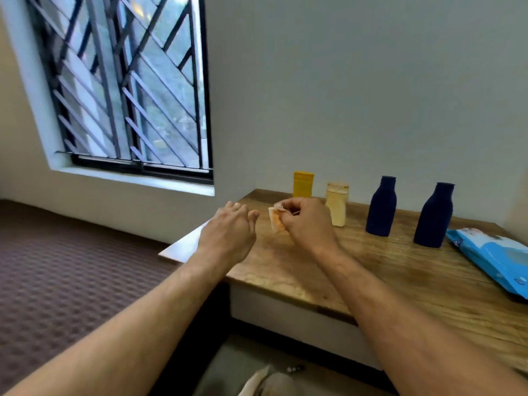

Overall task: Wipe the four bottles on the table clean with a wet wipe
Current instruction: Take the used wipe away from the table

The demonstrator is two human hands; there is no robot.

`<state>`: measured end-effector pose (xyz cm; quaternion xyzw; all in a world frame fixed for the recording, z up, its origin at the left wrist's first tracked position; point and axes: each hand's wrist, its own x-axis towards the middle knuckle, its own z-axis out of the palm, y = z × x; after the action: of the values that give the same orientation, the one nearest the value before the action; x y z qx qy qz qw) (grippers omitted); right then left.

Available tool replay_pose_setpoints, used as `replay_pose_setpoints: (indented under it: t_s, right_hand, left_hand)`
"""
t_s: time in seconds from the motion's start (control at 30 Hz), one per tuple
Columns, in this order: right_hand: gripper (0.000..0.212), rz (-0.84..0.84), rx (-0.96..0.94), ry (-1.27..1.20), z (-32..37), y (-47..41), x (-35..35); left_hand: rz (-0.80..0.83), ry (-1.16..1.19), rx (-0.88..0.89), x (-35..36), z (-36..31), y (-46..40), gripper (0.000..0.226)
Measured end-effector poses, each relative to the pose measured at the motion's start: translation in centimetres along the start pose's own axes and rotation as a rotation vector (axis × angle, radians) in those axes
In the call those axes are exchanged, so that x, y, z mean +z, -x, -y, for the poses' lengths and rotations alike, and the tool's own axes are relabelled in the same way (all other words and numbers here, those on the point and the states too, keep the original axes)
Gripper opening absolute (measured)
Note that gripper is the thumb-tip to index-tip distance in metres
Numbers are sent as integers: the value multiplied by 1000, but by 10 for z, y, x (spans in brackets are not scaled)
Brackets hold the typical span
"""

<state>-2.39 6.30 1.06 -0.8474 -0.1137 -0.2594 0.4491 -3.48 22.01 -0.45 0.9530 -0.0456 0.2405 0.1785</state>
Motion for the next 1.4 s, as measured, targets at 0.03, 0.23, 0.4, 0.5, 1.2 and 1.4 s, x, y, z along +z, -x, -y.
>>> replay_pose_setpoints:
  t_s: [0.03, 0.23, 0.4, 0.5, 1.2, 1.4]
  right_hand:
    - [13, 15, -34, 4, 12, 8, 8]
    - [11, 140, -176, -32, 76, 67, 66]
    - [10, 296, -187, -13, 102, 118, 123]
    - [12, 397, -165, 42, 99, 142, 167]
    - [7, 1169, 289, 307, -83, 253, 411]
    - [17, 1443, 227, 351, -139, 279, 434]
  left_hand:
    - [-5, -9, -13, -10, 9, 9, 43]
    - [-15, -38, -137, -57, 76, 80, 45]
    - [36, -71, -306, -65, 140, 145, 47]
    - [98, -62, -402, -55, 174, 174, 48]
    - [441, -87, -741, 156, 319, 330, 68]
    - [581, -60, -817, 209, 319, 368, 65]
